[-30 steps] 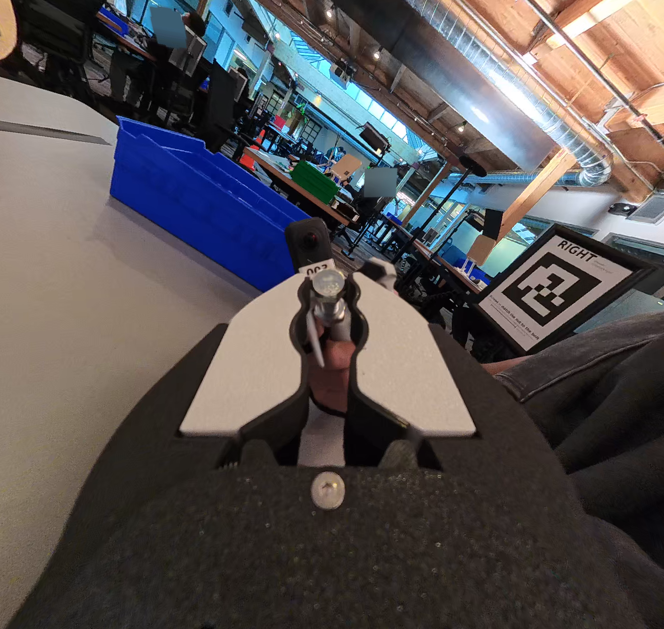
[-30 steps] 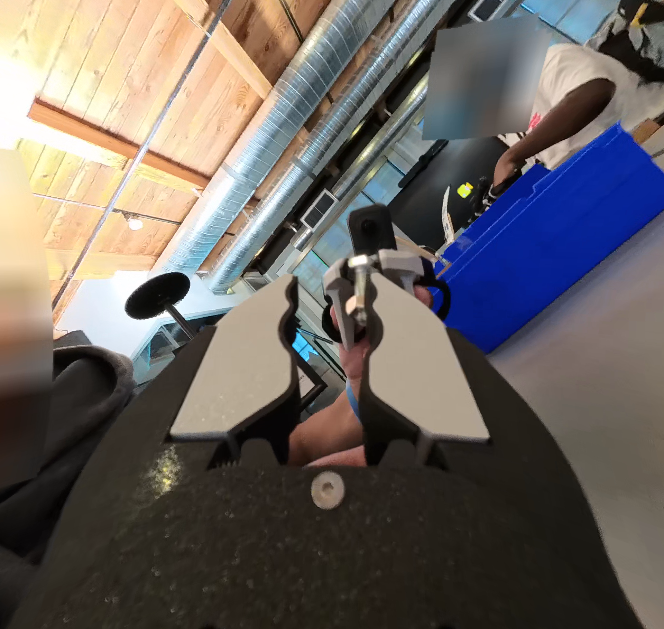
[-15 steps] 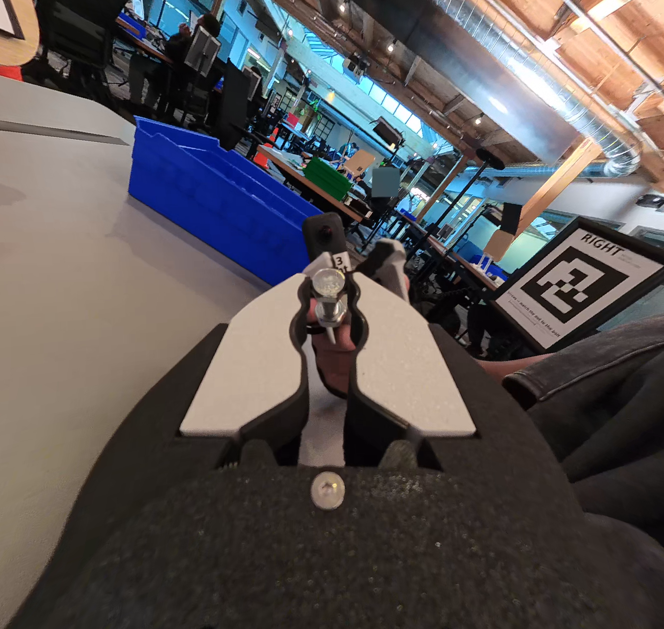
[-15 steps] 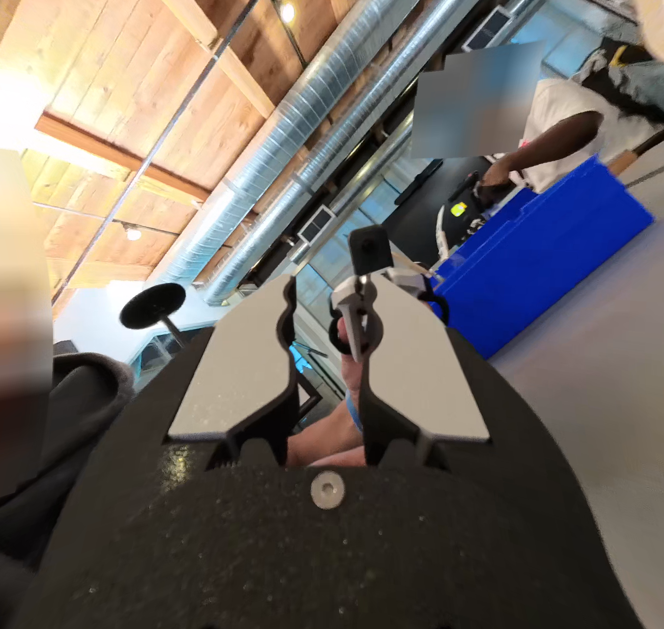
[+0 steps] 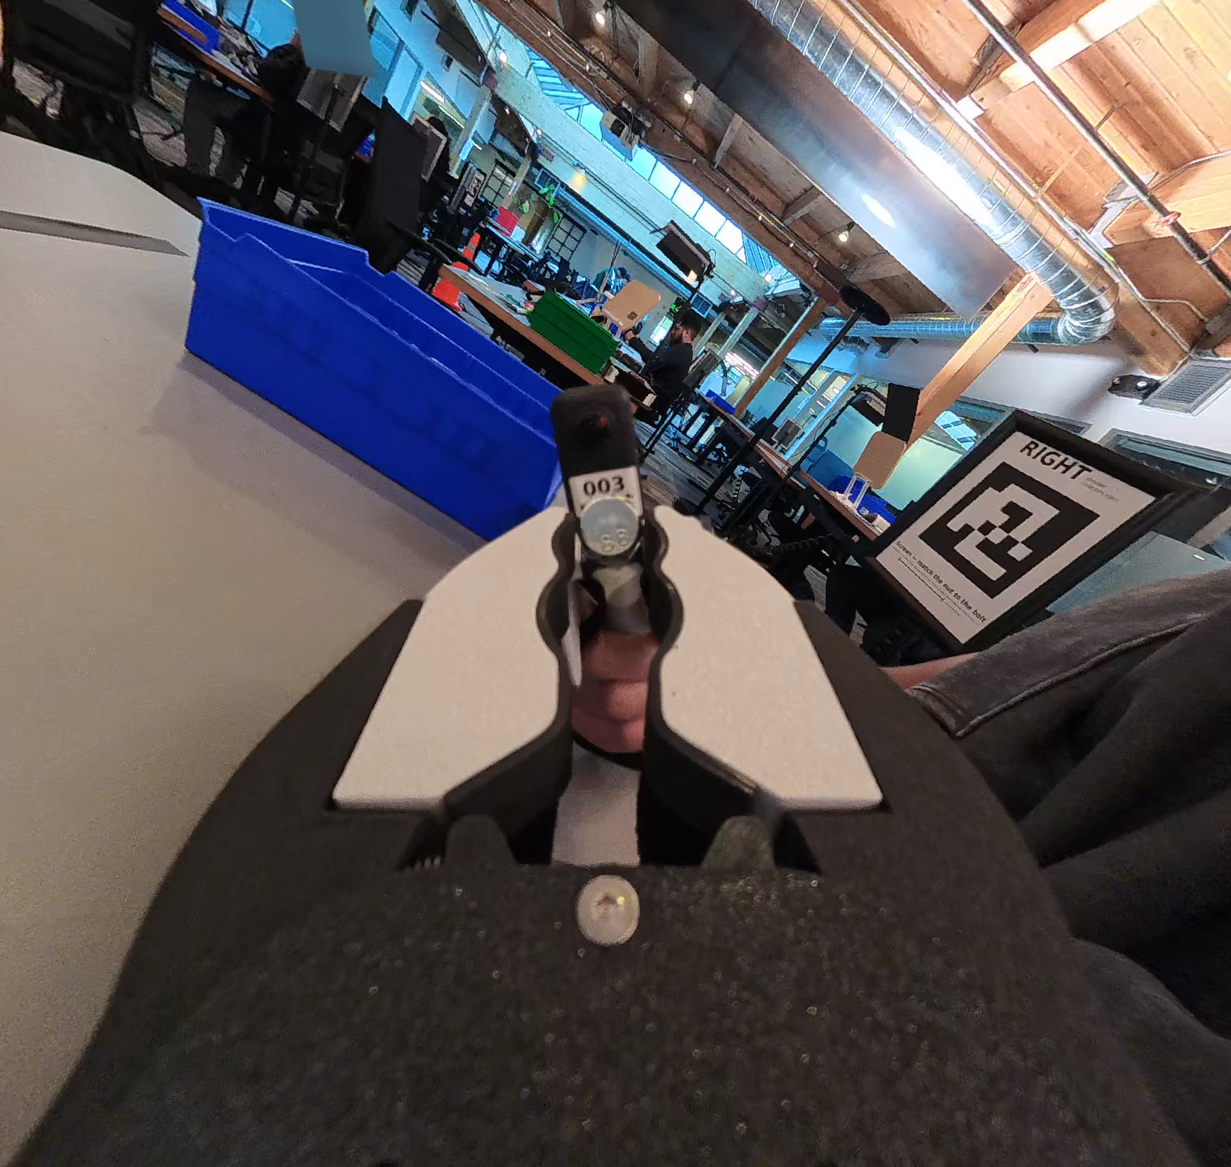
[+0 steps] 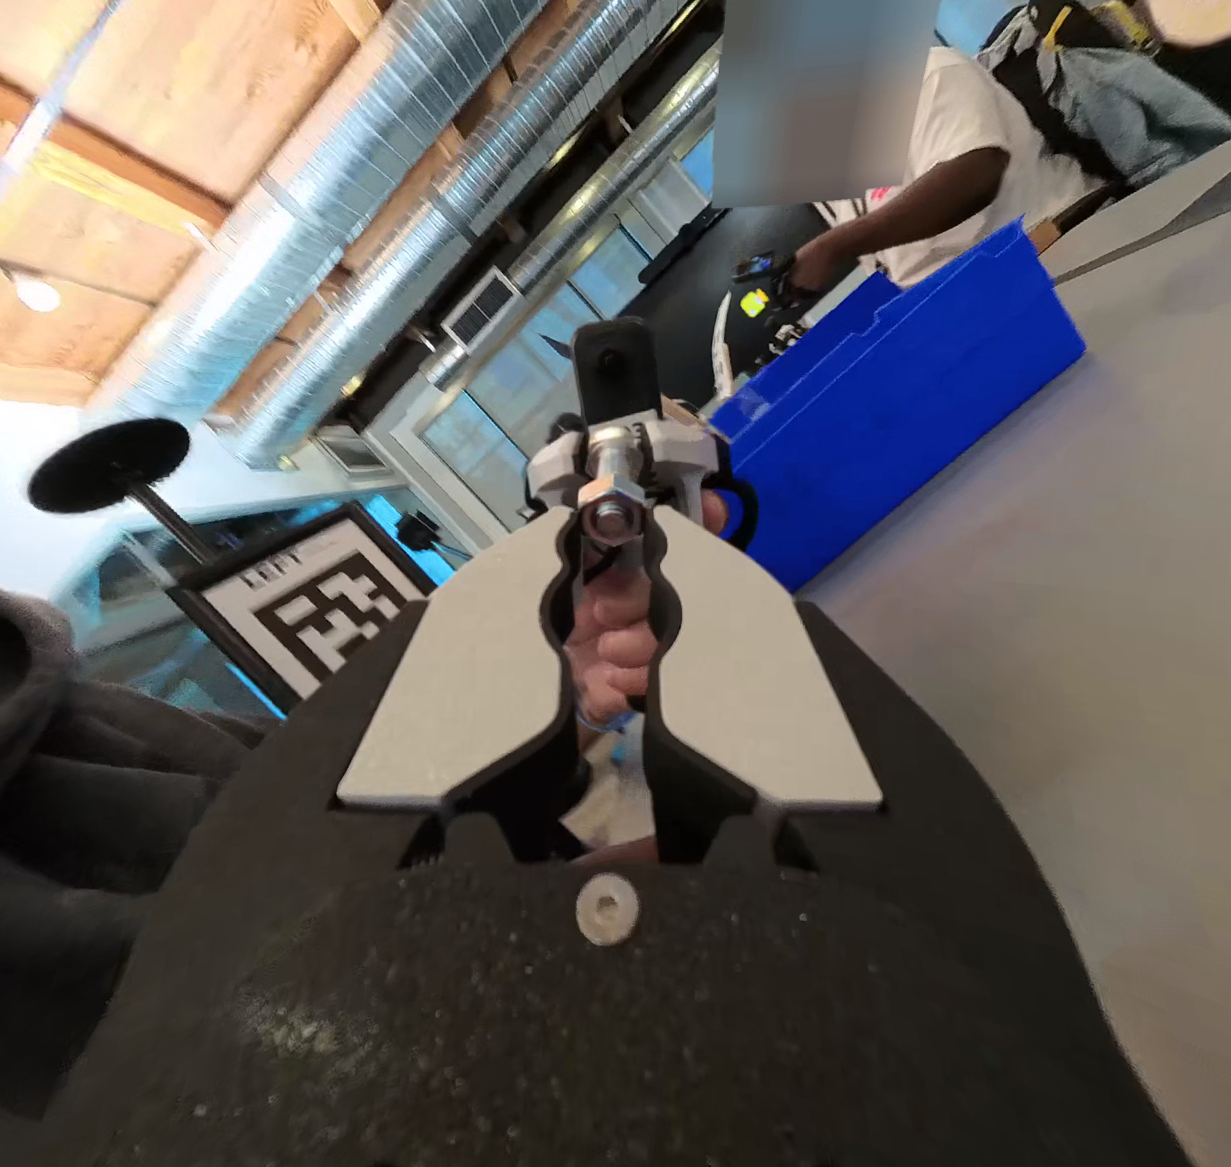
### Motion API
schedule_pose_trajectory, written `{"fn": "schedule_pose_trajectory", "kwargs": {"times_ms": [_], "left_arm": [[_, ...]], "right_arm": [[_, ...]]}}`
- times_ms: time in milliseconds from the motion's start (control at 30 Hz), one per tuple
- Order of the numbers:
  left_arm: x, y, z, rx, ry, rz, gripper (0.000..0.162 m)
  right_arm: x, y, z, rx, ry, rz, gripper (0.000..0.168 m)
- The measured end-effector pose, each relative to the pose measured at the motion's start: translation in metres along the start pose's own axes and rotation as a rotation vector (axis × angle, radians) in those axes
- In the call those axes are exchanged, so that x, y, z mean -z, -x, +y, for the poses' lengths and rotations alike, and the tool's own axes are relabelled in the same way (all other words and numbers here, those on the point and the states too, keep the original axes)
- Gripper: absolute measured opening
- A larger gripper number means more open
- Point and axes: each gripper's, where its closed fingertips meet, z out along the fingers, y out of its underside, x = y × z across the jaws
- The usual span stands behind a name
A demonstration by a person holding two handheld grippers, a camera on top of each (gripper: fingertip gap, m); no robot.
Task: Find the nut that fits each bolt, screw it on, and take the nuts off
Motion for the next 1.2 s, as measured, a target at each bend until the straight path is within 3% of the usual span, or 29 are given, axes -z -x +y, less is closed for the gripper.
{"fn": "schedule_pose_trajectory", "kwargs": {"times_ms": [200, 333, 433, 533, 600, 733, 867, 1000, 1133, 1200], "left_arm": [[-0.008, -0.008, 0.031, 0.093, 0.193, 0.095, 0.018], [-0.016, -0.012, 0.041, 0.097, 0.250, 0.098, 0.018], [-0.015, -0.013, 0.041, 0.063, 0.267, 0.084, 0.018], [-0.012, -0.010, 0.040, 0.004, 0.278, 0.040, 0.018], [-0.010, -0.006, 0.037, -0.032, 0.272, 0.005, 0.018], [-0.005, -0.001, 0.037, -0.057, 0.284, -0.018, 0.018], [-0.006, 0.003, 0.041, -0.078, 0.309, -0.045, 0.018], [-0.004, -0.001, 0.035, -0.083, 0.290, -0.037, 0.018], [-0.003, 0.004, 0.036, -0.082, 0.288, -0.056, 0.018], [-0.002, 0.011, 0.037, -0.077, 0.293, -0.086, 0.018]], "right_arm": [[0.018, 0.011, -0.003, 0.592, 0.301, 0.153, 0.018], [0.029, 0.012, 0.005, 0.796, 0.441, 0.190, 0.018], [0.036, 0.013, 0.012, 0.663, 0.484, 0.161, 0.019], [0.036, 0.010, 0.016, 0.417, 0.500, 0.136, 0.039], [0.034, 0.012, 0.021, 0.350, 0.504, 0.110, 0.042], [0.027, 0.016, 0.019, 0.338, 0.460, 0.083, 0.050], [0.025, 0.028, -0.009, 0.426, 0.299, 0.065, 0.040], [0.037, 0.004, 0.013, 0.400, 0.452, 0.152, 0.045], [0.025, 0.011, 0.015, 0.410, 0.417, 0.110, 0.049], [0.021, 0.025, -0.004, 0.463, 0.290, 0.073, 0.037]]}}
